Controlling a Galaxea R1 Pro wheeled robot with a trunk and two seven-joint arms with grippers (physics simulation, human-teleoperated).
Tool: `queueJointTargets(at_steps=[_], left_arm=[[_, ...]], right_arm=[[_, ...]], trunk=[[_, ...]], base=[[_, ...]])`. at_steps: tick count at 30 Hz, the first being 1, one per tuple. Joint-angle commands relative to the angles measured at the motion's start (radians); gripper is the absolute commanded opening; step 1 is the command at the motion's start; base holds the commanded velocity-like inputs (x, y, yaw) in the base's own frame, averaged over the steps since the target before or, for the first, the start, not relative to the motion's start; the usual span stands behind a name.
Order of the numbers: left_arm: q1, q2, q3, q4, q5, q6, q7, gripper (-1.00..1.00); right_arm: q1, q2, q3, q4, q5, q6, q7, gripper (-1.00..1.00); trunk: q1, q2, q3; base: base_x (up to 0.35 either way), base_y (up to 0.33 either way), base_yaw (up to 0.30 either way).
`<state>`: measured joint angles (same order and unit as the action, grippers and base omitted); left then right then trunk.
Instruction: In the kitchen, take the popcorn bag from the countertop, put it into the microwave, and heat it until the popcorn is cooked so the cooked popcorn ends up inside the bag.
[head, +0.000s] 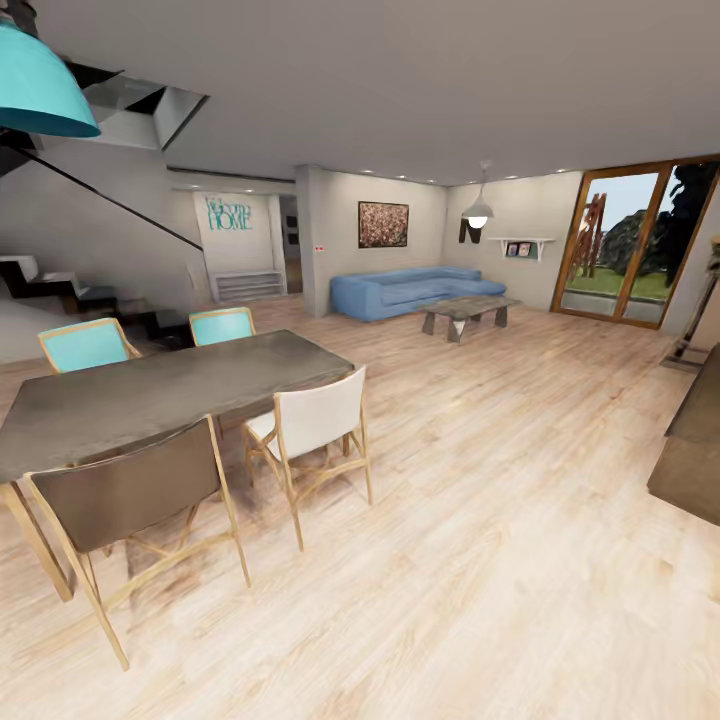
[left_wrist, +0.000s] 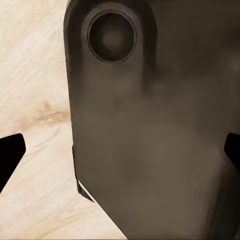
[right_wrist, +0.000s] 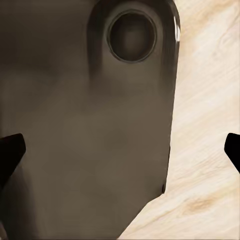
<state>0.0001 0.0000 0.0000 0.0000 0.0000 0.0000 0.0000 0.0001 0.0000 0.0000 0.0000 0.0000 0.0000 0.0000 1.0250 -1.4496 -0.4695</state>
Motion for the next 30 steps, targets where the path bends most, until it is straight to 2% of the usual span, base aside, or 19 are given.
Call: queueJointTargets(at_steps=[1,11,30], left_arm=[[0.001,0.006,0.002,-0.003,0.001,-0.002,0.0,1.0],[0.001,0.009,0.002,-0.026,0.002,-0.011,0.0,1.0],[0.001,0.009,0.002,-0.026,0.002,-0.011,0.0,1.0]], right_arm=[[-0.002,0.001,-0.003,0.0,-0.005,0.006,0.002,1.0],[-0.002,0.001,0.005,0.0,0.0,-0.002,0.005,1.0],[-0.002,-0.002,0.003,0.0,-0.002,-0.006,0.006,1.0]], trunk=[[0.0,0.0,0.0],[0.0,0.0,0.0],[0.0,0.0,0.009]], base=[[0.0,0.0,0.001],[0.0,0.0,0.015],[0.0,0.0,0.263]])
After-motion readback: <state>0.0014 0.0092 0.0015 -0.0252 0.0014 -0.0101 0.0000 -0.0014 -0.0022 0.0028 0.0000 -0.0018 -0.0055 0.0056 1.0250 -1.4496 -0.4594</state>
